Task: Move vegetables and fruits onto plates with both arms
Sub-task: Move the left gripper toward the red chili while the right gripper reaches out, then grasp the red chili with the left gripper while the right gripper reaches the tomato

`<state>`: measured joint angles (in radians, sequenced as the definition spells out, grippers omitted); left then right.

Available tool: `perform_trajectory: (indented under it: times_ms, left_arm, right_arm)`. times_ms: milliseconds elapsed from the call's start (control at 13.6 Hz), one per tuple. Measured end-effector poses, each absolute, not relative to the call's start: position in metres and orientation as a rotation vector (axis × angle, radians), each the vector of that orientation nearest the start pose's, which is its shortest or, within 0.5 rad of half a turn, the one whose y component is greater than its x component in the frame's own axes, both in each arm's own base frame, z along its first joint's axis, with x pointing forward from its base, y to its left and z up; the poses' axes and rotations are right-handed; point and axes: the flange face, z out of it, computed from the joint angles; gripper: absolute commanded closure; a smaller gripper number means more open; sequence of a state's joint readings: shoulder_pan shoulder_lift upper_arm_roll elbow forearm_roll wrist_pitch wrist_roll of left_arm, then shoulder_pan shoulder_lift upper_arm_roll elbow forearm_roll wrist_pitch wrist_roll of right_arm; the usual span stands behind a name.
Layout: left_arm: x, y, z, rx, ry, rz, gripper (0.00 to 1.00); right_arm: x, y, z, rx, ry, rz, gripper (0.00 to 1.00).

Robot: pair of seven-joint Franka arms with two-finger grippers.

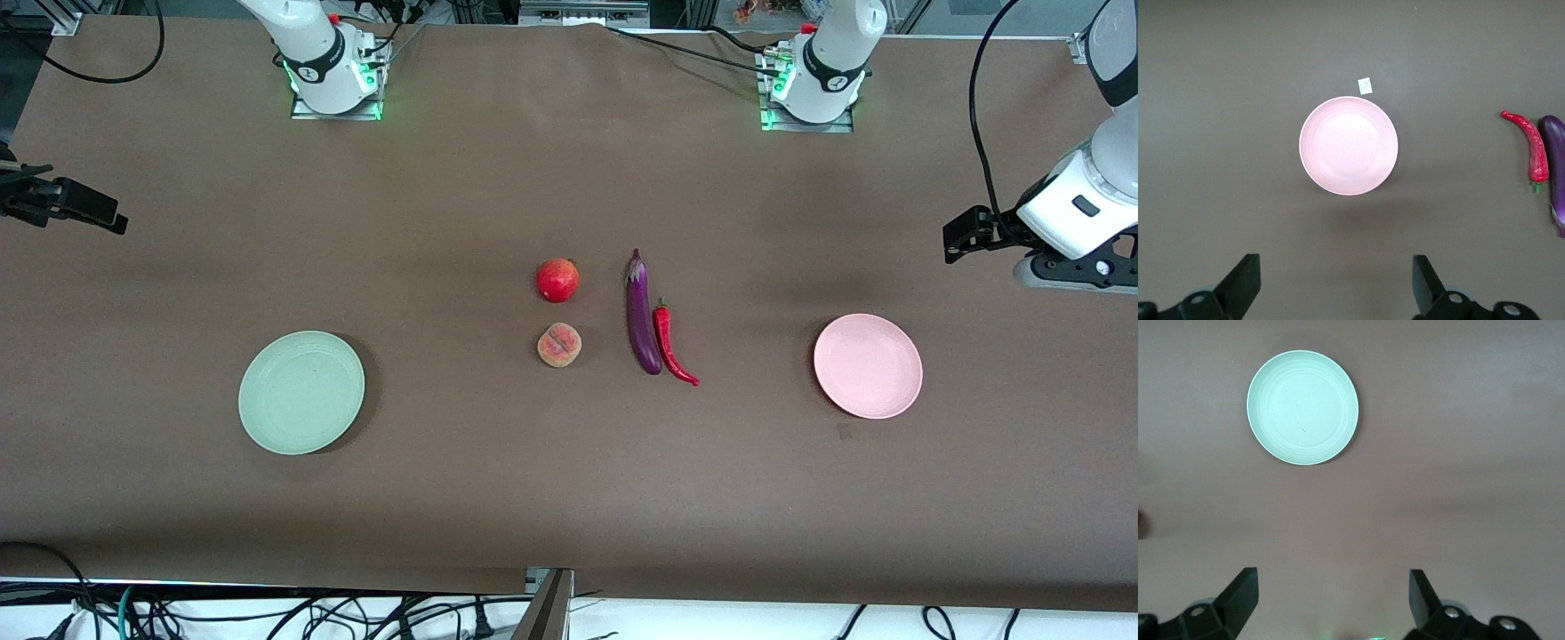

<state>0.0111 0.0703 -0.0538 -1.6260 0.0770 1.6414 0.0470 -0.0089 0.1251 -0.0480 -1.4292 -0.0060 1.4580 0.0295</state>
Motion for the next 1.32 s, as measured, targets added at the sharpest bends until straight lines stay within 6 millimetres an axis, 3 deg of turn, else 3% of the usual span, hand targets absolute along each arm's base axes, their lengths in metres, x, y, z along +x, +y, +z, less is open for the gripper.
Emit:
perform_trajectory:
  times_ms: [366,660,880,1026,1173,1319]
  left_arm:
    - [0.575,-0.02,0.552,-3.094,0.11,0.191,0.0]
    - [0.598,-0.042,0.506,-3.173,-0.18,0.245,0.0]
    - [0.631,-0.083,0.443,-3.208,-0.468,0.214,0.0]
    - [0.644,-0.131,0.386,-3.195,-0.558,0.221,0.0]
    - [0.64,-0.193,0.319,-3.166,-0.565,0.286,0.0]
    - [0.63,-0.239,0.276,-3.142,-0.606,0.302,0.0]
  right_arm:
    - [0.583,-0.029,0.611,-3.131,0.13,0.129,0.0]
    - [0.59,-0.027,0.598,-3.122,0.129,0.153,0.0]
    - [0.6,-0.024,0.577,-3.114,0.123,0.195,0.0]
    - [0.611,-0.015,0.559,-3.102,0.104,0.209,0.0]
    - [0.623,-0.002,0.535,-3.097,0.073,0.234,0.0]
    - [0.634,0.031,0.513,-3.103,0.034,0.237,0.0]
